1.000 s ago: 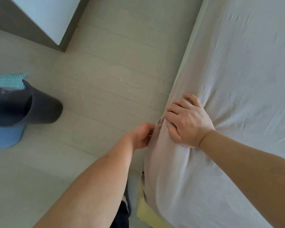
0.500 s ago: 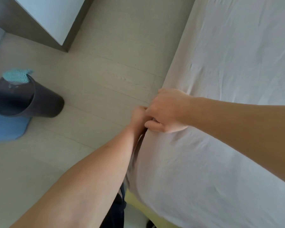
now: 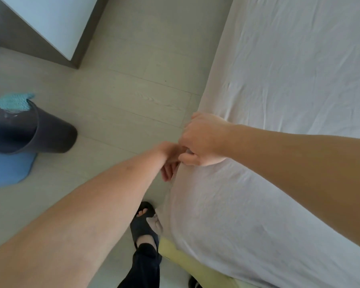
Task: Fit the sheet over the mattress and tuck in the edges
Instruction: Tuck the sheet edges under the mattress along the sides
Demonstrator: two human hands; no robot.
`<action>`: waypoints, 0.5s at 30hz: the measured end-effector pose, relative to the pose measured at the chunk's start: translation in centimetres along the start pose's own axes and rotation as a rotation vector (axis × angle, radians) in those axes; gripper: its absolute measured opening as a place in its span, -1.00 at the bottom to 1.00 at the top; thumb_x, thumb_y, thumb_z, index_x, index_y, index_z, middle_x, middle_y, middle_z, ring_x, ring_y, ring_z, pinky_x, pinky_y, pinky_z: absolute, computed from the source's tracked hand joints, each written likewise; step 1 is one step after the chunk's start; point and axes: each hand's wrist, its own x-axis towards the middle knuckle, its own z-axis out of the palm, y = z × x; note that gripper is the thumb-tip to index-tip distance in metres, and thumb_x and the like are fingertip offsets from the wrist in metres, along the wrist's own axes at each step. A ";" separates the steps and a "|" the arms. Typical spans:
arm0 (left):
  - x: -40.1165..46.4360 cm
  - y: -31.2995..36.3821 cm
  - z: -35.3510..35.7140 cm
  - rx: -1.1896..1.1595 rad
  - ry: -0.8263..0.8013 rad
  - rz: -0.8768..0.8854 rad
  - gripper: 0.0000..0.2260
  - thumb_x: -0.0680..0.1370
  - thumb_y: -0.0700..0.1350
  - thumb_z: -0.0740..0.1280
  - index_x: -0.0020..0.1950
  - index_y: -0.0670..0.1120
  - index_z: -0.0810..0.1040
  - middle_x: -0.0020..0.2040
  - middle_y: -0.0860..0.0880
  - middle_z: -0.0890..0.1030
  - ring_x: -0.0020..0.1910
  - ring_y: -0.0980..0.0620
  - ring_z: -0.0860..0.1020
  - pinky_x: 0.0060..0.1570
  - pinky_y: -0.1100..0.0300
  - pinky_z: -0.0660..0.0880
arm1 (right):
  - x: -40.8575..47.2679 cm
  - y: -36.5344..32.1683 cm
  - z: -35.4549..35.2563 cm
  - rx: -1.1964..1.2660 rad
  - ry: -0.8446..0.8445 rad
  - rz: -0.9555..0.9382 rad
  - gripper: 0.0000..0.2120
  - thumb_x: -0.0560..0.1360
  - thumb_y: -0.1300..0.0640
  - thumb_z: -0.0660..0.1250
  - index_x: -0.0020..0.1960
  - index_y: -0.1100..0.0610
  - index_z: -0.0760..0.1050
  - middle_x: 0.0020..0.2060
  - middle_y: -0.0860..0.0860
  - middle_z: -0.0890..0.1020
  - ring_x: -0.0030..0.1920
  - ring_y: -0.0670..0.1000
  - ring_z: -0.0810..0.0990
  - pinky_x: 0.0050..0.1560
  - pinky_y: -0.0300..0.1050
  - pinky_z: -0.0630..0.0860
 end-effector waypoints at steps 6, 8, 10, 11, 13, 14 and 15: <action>-0.5 2.1 -3.5 0.243 0.426 0.186 -0.71 0.64 -0.13 0.16 -0.06 -0.30 0.56 -0.27 -0.18 0.63 -0.32 -0.13 0.62 -0.18 0.12 0.55 | -0.7 -2.4 1.1 0.032 0.134 0.307 -0.44 0.56 -0.24 0.01 0.30 0.12 0.47 0.25 0.09 0.51 0.38 0.15 0.35 0.52 0.32 -0.03; 0.1 3.0 -3.9 -0.175 0.522 0.352 -0.57 0.58 0.09 0.16 0.05 -0.23 0.63 -0.06 -0.22 0.70 -0.09 -0.20 0.69 -0.02 -0.01 0.63 | -2.0 -3.7 1.4 0.130 0.180 0.506 -0.30 0.58 -0.24 0.06 0.56 0.18 0.20 0.54 0.16 0.24 0.60 0.21 0.04 0.54 0.35 -0.22; -0.7 4.4 -3.1 -0.481 0.504 0.454 -0.45 0.52 0.33 0.18 0.03 -0.13 0.65 -0.01 -0.16 0.72 -0.01 -0.19 0.69 0.06 -0.13 0.63 | -3.6 -4.6 1.5 0.287 0.249 0.761 -0.24 0.61 -0.22 0.08 0.64 0.19 -0.03 0.62 0.18 0.01 0.63 0.20 -0.15 0.55 0.31 -0.27; -0.8 4.6 -2.4 -0.509 0.473 0.495 -0.38 0.46 0.41 0.21 0.04 -0.11 0.66 -0.01 -0.13 0.72 -0.01 -0.16 0.69 0.07 -0.12 0.62 | -4.1 -5.0 1.9 0.377 0.244 0.887 -0.21 0.61 -0.23 0.08 0.64 0.19 -0.10 0.63 0.18 -0.07 0.63 0.19 -0.21 0.56 0.30 -0.26; -1.4 5.1 -1.1 -0.330 0.509 0.593 -0.36 0.42 0.44 0.27 0.06 -0.12 0.65 -0.03 -0.08 0.72 -0.01 -0.10 0.67 0.05 0.01 0.60 | -4.9 -5.5 2.2 0.482 0.196 1.064 -0.15 0.60 -0.29 0.05 0.64 0.19 -0.19 0.63 0.18 -0.18 0.62 0.19 -0.27 0.56 0.33 -0.21; -1.3 5.0 -0.8 -0.229 0.550 0.635 -0.45 0.49 0.37 0.30 0.01 -0.13 0.62 -0.09 -0.07 0.69 -0.08 -0.09 0.65 -0.06 0.09 0.56 | -4.9 -5.8 2.5 0.495 0.174 1.087 -0.15 0.60 -0.31 0.02 0.64 0.18 -0.22 0.62 0.17 -0.21 0.61 0.19 -0.29 0.56 0.34 -0.19; -1.6 5.0 -0.9 -0.129 0.599 0.666 -0.54 0.57 0.28 0.31 -0.08 -0.15 0.57 -0.18 -0.07 0.64 -0.18 -0.09 0.59 -0.20 0.11 0.47 | -4.9 -6.2 2.5 0.499 0.168 1.099 -0.16 0.61 -0.31 -0.01 0.64 0.17 -0.23 0.62 0.17 -0.24 0.61 0.19 -0.31 0.55 0.36 -0.19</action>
